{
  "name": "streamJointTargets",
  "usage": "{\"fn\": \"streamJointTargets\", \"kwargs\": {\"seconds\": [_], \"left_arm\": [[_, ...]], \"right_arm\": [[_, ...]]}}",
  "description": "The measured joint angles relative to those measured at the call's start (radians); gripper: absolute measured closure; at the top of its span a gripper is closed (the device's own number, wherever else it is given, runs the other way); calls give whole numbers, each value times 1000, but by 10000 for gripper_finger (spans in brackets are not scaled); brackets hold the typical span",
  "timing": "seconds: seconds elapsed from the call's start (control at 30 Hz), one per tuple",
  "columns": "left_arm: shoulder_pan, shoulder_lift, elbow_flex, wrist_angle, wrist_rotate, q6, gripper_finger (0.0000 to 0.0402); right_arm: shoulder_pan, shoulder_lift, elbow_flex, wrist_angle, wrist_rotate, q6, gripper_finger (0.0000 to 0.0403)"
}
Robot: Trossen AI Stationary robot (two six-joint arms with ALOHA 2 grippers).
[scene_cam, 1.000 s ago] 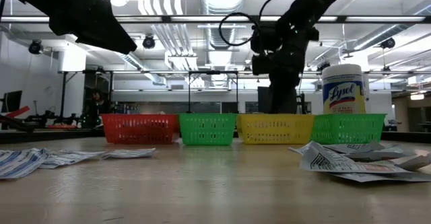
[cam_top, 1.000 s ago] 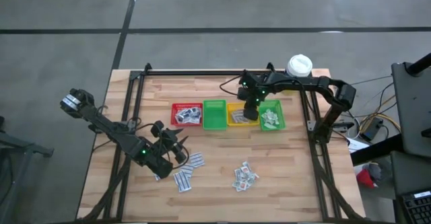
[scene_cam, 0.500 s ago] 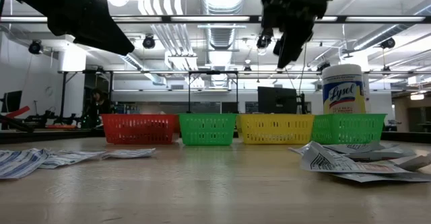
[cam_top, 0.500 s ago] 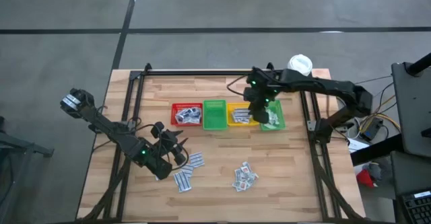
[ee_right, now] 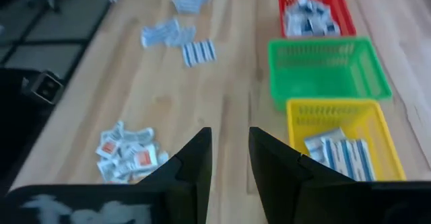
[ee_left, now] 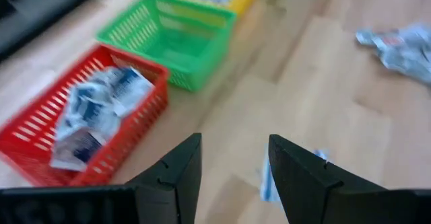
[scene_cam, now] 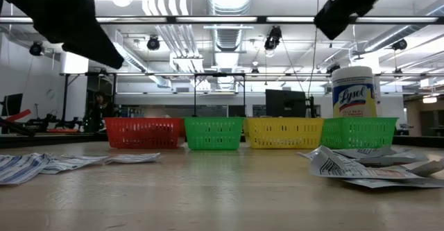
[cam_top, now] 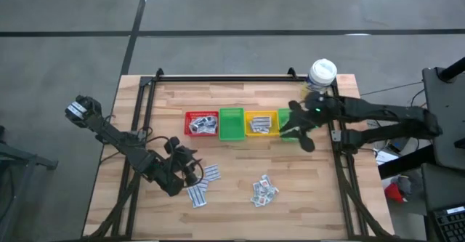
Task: Pick & Place First Aid Supplies
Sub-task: Put the blue bandage into the yellow basket
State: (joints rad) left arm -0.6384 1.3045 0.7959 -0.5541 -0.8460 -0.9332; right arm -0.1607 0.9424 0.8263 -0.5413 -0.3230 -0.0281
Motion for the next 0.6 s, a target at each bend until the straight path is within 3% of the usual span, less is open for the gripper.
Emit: {"fn": "streamJointTargets", "kwargs": {"seconds": [0.3,0.6], "left_arm": [[1,5,0,51,265,12,234],[2,54,0,42,499,-187,235]], "right_arm": [[20,-252,-219,189,1,81,297],[19,-314,-292,242,0,101,310]]}}
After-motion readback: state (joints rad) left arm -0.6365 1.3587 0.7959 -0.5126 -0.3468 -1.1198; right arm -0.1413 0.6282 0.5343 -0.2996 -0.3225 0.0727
